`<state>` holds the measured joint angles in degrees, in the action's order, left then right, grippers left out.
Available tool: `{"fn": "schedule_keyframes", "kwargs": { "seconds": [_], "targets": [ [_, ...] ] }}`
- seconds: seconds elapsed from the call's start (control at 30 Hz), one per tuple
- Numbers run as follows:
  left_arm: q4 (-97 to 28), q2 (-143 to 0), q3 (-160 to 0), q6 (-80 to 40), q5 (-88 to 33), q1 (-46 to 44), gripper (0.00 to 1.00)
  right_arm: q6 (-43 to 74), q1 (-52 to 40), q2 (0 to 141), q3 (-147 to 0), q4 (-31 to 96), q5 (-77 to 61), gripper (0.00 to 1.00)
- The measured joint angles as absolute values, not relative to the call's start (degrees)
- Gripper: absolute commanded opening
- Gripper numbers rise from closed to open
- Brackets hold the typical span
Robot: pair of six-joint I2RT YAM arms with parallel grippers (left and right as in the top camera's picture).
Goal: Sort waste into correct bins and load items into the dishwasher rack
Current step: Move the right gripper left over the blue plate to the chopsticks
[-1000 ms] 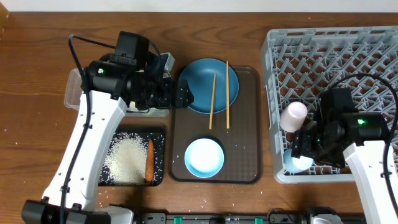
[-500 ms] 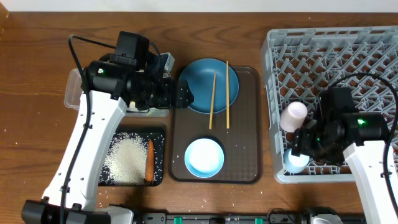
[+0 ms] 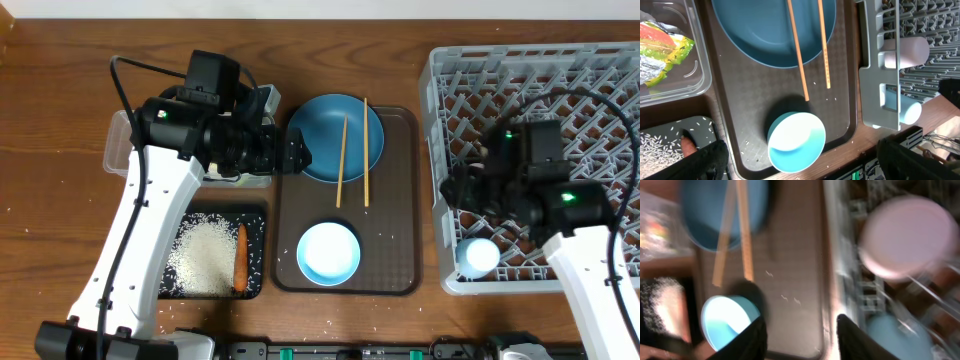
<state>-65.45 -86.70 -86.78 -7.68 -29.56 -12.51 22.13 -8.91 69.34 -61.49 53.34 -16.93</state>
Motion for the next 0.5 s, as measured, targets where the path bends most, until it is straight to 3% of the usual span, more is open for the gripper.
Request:
{"fn": "schedule_keyframes", "kwargs": {
  "seconds": [0.33, 0.5],
  "targets": [
    [-65.5, -86.7, -86.8, -7.7, -29.6, -12.5, 0.97, 31.5, -23.7, 76.8, -61.5, 34.5, -13.0, 0.35],
    [-65.5, -86.7, -86.8, -7.7, -29.6, -12.5, 0.97, 32.9, -27.3, 82.5, -62.6, 33.0, -7.8, 0.35]
  ]
}}
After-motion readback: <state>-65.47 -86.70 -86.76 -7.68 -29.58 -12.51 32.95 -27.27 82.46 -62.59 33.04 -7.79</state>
